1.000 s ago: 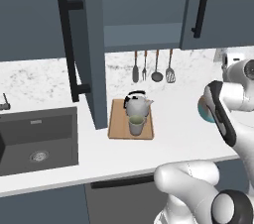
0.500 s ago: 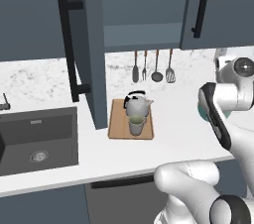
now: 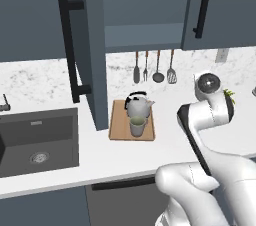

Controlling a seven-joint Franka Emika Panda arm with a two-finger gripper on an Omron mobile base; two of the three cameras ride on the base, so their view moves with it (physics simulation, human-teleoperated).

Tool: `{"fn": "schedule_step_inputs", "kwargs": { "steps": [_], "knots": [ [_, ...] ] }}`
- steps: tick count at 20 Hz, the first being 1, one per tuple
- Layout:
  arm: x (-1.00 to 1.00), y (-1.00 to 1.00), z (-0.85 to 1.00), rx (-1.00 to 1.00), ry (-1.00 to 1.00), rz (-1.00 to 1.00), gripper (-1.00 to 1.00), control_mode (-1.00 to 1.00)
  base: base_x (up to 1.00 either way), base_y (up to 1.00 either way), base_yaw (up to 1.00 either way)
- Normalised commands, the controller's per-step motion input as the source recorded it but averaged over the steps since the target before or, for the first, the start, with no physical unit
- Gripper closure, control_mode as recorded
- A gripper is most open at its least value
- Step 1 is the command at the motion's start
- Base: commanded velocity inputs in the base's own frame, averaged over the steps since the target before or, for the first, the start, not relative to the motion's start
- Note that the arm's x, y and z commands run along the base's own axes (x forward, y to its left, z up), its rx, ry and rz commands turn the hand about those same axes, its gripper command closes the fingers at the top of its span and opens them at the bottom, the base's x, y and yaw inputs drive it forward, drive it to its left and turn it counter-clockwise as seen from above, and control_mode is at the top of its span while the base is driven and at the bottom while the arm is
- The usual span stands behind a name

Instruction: Pick the kettle from the counter and place it on the tray. Then pick the mug from the cabinet and place it on the tray. Then close the cabinet doors.

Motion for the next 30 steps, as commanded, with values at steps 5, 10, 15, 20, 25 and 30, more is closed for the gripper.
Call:
{"fn": "schedule_step_inputs", "kwargs": {
  "steps": [5,10,15,20,25,30],
  "knots": [
    [-0.16,0.37,0.04,-0.15,0.04,-0.24,-1.0,-1.0,0.0,0.0,0.0],
    [-0.22,0.17,0.1,-0.25,0.05,-0.24,-1.0,-1.0,0.0,0.0,0.0],
    [-0.39,0.3,0.22,-0.34,0.02,-0.28,-1.0,-1.0,0.0,0.0,0.0],
    [-0.39,0.47,0.2,-0.33,0.09,-0.26,-1.0,-1.0,0.0,0.0,0.0],
    [-0.38,0.51,0.21,-0.3,0.15,-0.24,-1.0,-1.0,0.0,0.0,0.0],
    [-0.18,0.62,0.25,-0.23,0.22,-0.25,-1.0,-1.0,0.0,0.0,0.0]
  ]
}}
